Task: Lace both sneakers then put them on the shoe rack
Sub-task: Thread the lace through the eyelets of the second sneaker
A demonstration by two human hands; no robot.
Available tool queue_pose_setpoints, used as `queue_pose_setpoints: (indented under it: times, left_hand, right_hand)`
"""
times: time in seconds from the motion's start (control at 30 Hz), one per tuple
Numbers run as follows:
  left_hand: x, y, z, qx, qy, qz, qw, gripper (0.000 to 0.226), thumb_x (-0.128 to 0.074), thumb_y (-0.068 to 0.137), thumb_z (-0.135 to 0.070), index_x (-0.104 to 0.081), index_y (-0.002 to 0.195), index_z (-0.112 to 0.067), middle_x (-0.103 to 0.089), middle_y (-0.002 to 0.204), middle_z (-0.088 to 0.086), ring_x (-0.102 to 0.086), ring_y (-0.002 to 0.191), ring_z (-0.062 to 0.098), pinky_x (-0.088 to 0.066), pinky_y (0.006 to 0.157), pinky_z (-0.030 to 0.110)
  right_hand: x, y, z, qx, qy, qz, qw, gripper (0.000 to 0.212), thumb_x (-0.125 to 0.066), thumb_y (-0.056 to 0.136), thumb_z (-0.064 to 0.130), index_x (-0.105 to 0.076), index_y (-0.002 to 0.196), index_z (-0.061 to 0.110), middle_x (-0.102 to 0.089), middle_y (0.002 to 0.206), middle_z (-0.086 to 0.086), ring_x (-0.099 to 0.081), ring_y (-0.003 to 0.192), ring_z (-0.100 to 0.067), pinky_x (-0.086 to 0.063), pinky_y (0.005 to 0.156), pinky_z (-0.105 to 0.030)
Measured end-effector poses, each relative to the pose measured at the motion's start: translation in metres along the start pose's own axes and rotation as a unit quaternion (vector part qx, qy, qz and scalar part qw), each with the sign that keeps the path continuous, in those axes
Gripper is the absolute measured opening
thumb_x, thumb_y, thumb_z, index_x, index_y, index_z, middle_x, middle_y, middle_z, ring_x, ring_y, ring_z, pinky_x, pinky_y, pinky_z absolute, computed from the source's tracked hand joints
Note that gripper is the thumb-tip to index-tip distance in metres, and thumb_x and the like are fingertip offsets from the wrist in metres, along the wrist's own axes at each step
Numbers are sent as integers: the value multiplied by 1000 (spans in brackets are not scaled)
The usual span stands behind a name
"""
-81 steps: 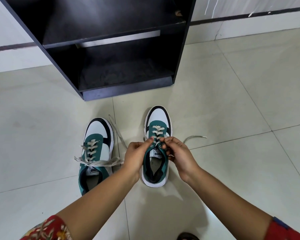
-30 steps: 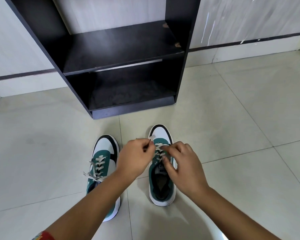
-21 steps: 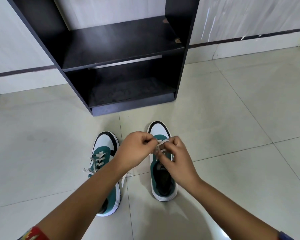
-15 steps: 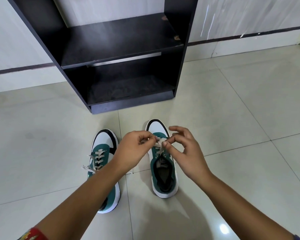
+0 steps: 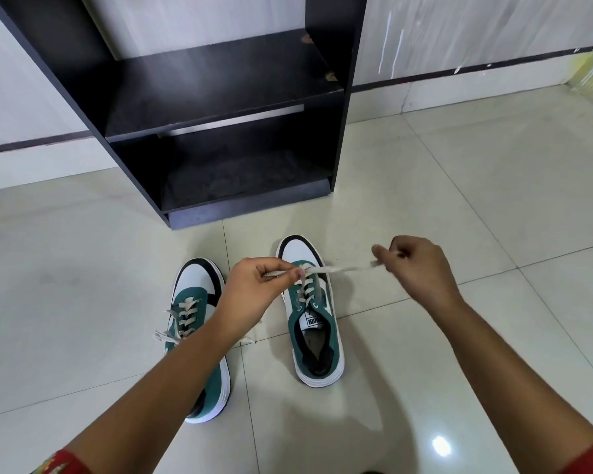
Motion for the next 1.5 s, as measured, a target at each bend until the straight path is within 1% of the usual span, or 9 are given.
queue_pose_setpoints:
  times: [0.07,0.17,0.27,0.53,0.7,1.0,1.17,1.37,1.5]
  left_hand:
    - [-3,0,2,4,-3,1,1000,7,-72,78,-22,-77,79,-18,-76,80,1,-67,77,10,-51,79,28]
    - [-10,-1,4,8,-9,25,1000,10,-71,79,-18,-77,84,-12,-76,83,2,-69,77,6,-52,76,17]
    - [-13,0,4,6,-12,25,1000,7,-71,79,-15,-76,83,-13,-76,85,3,-70,78,10,-53,78,21]
    - [-6,-5,7,-1,4,21,1000,10,-69,81,-19,-76,84,-14,-76,84,-1,-70,83,9,-52,83,20]
    - [-12,-7,7,73,-90,29,993,11,-59,87,-8,-69,83,-4,-41,29,-10,-29,29,1,-23,36,10]
    - [-6,-4,23,127,-181,33,975,17,-58,87,-16,-72,77,-15,-22,42,-11,-14,36,5,-11,38,14]
    - [5,-8,28,99,-89,-46,990,19,-58,88,-18,-72,81,-6,-49,38,-14,-26,33,1,-23,37,13]
    - [23,-25,79,142,392,43,908,23,-55,79,-34,-70,80,-18,-67,80,4,-63,78,24,-45,67,29]
    - [0,-22,81,33,390,78,917,45,-49,91,-30,-45,136,-28,-49,139,-1,-44,127,21,-38,101,33]
  right_hand:
    - [-11,-3,-15,3,-263,63,963,18,-57,83,36,-64,85,18,-70,85,-1,-63,81,-25,-44,66,-31]
    - [-33,-16,-7,82,-157,162,971,27,-51,90,30,-61,115,26,-69,116,7,-61,110,-15,-46,91,-32]
    - [-49,-33,24,135,52,204,968,20,-62,85,37,-68,100,27,-72,101,12,-63,99,-1,-47,89,-25]
    - [-47,-22,6,142,-28,151,978,22,-51,91,15,-68,102,23,-73,84,8,-67,84,-9,-49,80,-28]
    - [-68,-37,9,152,8,193,969,26,-64,81,36,-64,105,26,-71,98,7,-64,94,-9,-48,81,-28]
    - [-76,-24,-14,87,5,204,975,4,-70,78,23,-73,81,25,-71,74,6,-66,75,-11,-51,74,-31]
    - [-52,-6,-39,58,-295,100,948,17,-57,81,21,-72,90,24,-72,91,-3,-66,87,-28,-43,65,-27]
    - [-62,-7,-74,-30,-477,214,852,28,-50,84,14,-61,110,17,-64,116,-3,-60,109,-24,-40,81,-29]
    - [-81,-20,-38,149,-286,134,937,35,-49,87,26,-57,121,22,-62,122,-3,-56,111,-27,-46,87,-35]
Point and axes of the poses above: each hand's wrist, its own y-axis towards the middle knuckle, its own x-axis out of the back of the hand, z = x × y, the point moved 3 cm from there along y, towards the middle knuckle
